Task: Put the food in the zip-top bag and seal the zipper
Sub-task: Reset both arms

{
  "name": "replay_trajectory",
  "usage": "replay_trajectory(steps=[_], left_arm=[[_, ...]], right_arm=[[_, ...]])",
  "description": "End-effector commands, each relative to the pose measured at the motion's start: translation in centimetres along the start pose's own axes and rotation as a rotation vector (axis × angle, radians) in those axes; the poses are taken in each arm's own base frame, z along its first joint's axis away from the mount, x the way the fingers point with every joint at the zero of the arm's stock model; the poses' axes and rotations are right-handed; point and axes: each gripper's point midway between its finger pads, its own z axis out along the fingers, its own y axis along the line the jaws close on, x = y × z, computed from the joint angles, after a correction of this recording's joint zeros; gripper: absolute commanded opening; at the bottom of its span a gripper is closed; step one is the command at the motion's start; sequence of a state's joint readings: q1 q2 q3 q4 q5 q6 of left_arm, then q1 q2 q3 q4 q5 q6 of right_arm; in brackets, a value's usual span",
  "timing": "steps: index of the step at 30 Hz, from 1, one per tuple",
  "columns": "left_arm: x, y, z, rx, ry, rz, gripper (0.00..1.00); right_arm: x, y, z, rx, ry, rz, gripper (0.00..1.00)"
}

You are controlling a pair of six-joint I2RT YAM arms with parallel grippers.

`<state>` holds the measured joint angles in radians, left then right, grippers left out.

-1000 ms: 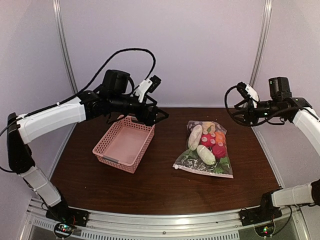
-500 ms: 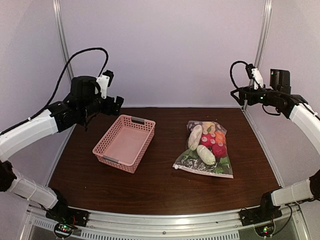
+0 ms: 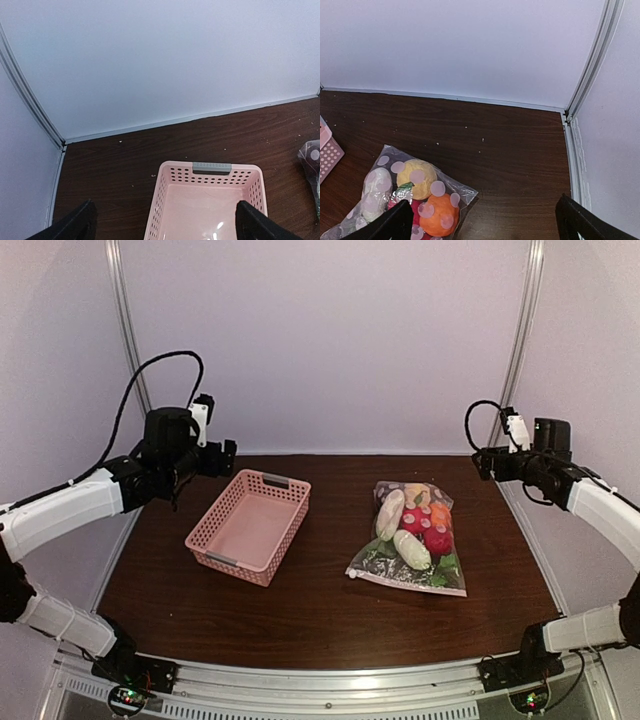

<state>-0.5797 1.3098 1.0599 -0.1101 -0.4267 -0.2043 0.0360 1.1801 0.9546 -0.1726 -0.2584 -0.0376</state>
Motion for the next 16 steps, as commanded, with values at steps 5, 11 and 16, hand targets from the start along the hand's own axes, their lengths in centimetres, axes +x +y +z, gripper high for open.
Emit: replay_trajectory(steps=[5, 11, 16], left_arm=[[0.0, -2.4, 0.7, 0.117, -0.023, -0.001, 0.97], [-0.3, -2.6, 0.5, 0.133, -0.047, 0.021, 0.97], [0.0, -3.1, 0.7, 0.156, -0.034, 0.023, 0.96]], right_arm=[[-3.6, -2.5, -1.6, 0.138, -0.107, -0.017, 1.00], [-5.0, -2.0, -2.2, 0.115, -0.112, -0.020, 1.00], [-4.0, -2.3, -1.7, 0.130, -0.099, -0.025, 1.00]])
